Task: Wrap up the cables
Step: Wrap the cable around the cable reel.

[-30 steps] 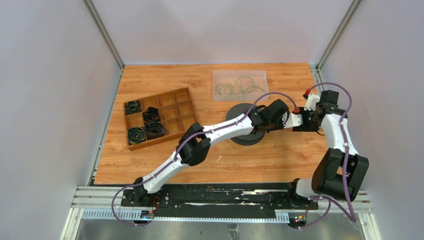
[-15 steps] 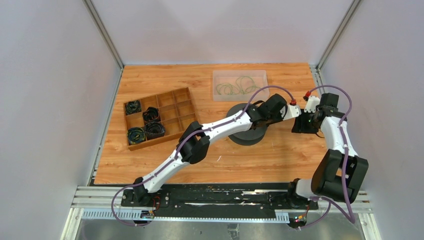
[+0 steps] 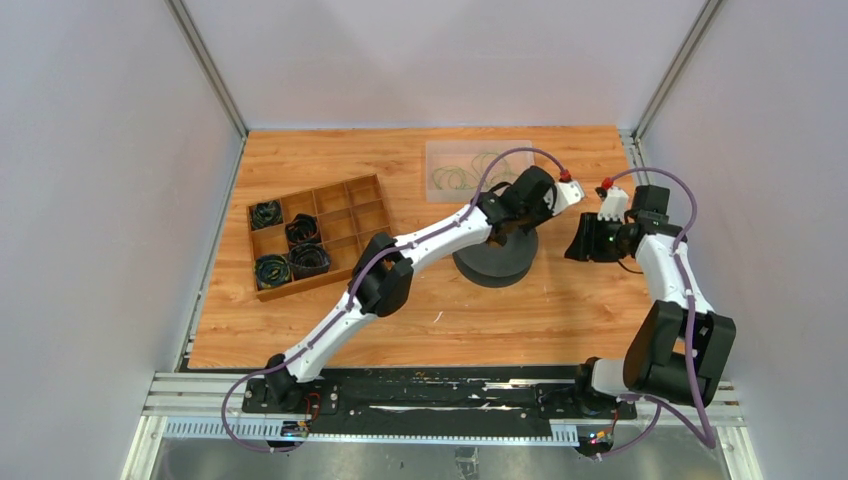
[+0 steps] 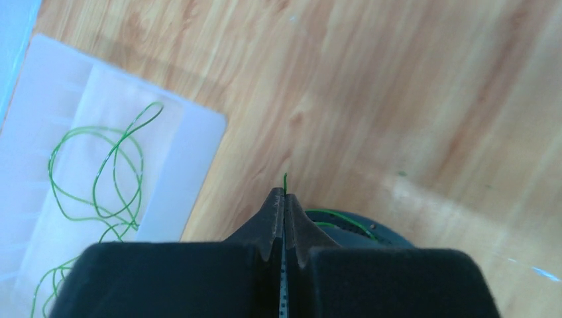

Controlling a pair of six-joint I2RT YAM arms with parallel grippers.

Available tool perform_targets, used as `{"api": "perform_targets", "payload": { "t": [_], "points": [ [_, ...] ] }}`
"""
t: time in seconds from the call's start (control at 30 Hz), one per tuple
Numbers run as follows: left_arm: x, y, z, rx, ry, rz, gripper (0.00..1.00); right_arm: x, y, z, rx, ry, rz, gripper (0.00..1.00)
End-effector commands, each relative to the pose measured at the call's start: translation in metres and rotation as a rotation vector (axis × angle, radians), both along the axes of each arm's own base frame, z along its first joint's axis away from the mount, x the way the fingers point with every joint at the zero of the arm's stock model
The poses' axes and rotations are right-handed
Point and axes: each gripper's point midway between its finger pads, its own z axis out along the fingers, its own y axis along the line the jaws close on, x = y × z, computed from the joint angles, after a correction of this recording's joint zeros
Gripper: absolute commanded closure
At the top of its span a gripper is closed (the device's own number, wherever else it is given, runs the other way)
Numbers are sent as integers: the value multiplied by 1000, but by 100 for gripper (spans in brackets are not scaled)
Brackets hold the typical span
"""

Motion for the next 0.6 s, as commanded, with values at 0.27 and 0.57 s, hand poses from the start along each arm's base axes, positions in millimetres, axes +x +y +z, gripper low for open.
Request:
{"api": "perform_targets", "payload": {
  "t": [0.27, 0.57],
  "points": [
    [27, 19, -30, -26, 106, 87, 100, 9, 50, 4, 287, -70, 66, 56],
    [41, 38, -16, -90, 186, 137, 100, 36, 76, -5, 441, -77, 68, 55]
  ]
}}
